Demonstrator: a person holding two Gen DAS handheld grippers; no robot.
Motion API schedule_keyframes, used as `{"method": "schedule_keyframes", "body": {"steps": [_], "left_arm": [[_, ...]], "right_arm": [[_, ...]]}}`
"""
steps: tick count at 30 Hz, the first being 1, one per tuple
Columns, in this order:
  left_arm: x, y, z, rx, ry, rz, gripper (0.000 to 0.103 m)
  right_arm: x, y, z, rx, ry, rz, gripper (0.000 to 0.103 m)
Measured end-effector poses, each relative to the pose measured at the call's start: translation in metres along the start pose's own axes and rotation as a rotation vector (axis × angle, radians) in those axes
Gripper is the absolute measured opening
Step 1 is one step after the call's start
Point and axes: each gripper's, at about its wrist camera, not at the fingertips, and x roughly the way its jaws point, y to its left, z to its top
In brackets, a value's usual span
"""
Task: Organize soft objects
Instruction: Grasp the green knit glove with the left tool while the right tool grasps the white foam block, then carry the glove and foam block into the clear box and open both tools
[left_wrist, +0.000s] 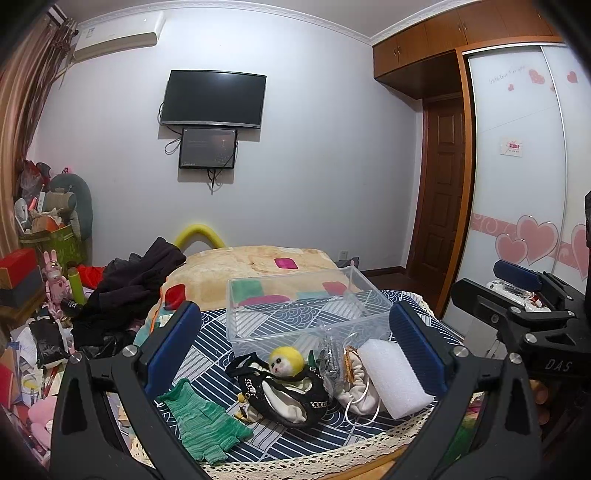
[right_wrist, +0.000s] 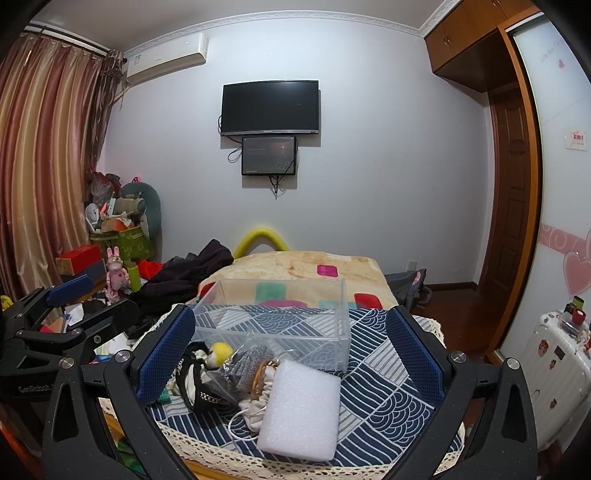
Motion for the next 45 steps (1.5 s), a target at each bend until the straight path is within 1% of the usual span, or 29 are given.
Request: {"method": "schedule_keyframes", "body": {"steps": [13,18,21,23,30,34,41,43,44,45], "left_arm": [[0.001,-0.001,-0.002,-0.006,0.006,-0.003,0.103],[0.008,0.006,-0.004,-0.019,0.024,0.027,0.103],[0.016,0.017,-0.01,-0.024,0.05,0.069,0.103],[0.026,0.028,-0.016,-0.043,0.087,0.105,0.103],[0.063,0.076,-0.043,-0.137,0.235,0.182,0.103],[0.085,0.096,-0.065,-0.165,0.318,0.207,0.103],[0.114,0.123,-0.101,-0.235,0.463,0.201,0.103],[0.118,0.13,-0.111,-0.264,0.495,0.182,0.103],[0.12,0.131,-0.114,-0.273,0.508,0.172,0.102],[0.12,0.132,-0.117,-0.279,0.519,0.162,0.096]], "right_arm": [[0.001,0.002,-0.001,0.005,0.005,0.003,0.103],[0.008,-0.001,-0.005,0.006,0.028,-0.001,0.103],[0.018,-0.003,-0.013,0.003,0.061,-0.008,0.103],[0.026,-0.004,-0.019,0.003,0.094,-0.015,0.103],[0.053,-0.017,-0.044,0.02,0.214,-0.027,0.103],[0.068,-0.023,-0.057,0.041,0.278,-0.022,0.103],[0.089,-0.03,-0.077,0.065,0.389,-0.018,0.103],[0.093,-0.034,-0.082,0.089,0.419,-0.004,0.103],[0.093,-0.036,-0.084,0.1,0.431,0.002,0.103],[0.098,-0.036,-0.084,0.112,0.444,0.008,0.103]]}}
